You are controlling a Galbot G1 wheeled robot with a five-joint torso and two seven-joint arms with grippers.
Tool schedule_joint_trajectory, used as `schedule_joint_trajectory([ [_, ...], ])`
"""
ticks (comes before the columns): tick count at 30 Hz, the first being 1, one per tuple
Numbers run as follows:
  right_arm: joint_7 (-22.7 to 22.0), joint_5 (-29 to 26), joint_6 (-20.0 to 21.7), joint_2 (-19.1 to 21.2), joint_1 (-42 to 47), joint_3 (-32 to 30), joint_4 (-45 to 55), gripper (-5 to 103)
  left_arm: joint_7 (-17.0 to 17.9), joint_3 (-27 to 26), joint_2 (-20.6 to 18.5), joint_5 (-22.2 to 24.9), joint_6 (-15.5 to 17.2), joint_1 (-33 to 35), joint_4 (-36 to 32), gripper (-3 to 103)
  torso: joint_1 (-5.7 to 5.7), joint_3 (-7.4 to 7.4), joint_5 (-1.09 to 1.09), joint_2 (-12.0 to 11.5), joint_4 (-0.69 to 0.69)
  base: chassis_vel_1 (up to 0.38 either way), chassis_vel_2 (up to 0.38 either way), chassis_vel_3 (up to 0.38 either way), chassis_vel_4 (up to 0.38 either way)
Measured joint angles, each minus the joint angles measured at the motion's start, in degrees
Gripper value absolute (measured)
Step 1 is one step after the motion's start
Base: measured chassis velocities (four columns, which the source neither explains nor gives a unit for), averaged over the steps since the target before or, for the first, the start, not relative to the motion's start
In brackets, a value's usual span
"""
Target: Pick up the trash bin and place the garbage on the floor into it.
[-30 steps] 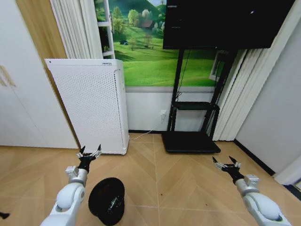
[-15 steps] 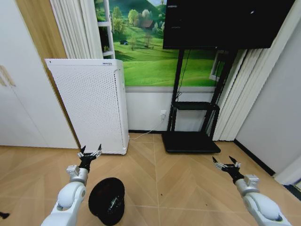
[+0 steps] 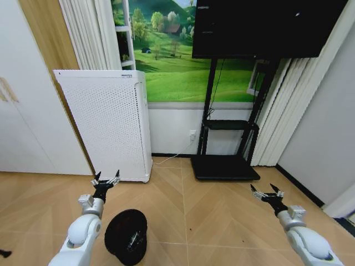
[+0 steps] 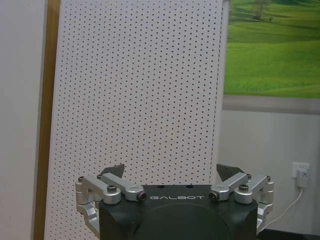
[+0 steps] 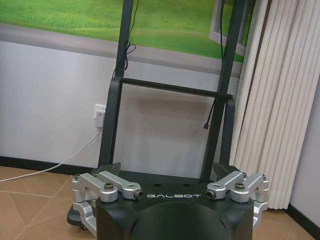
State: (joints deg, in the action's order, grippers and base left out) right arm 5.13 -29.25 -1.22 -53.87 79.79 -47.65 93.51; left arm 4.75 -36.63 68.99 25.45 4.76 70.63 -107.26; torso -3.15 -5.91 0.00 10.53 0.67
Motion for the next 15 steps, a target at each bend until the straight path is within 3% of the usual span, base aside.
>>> schedule_joint_trajectory([
  [15,0.0,0.0,0.0,0.0,0.0,0.0,0.0,100,0.0,0.0,0.0,0.0,0.0,0.0,0.0,100,-0.89,-2.79,0.0,3.7,0.0,0.0,0.0,0.0,0.0],
])
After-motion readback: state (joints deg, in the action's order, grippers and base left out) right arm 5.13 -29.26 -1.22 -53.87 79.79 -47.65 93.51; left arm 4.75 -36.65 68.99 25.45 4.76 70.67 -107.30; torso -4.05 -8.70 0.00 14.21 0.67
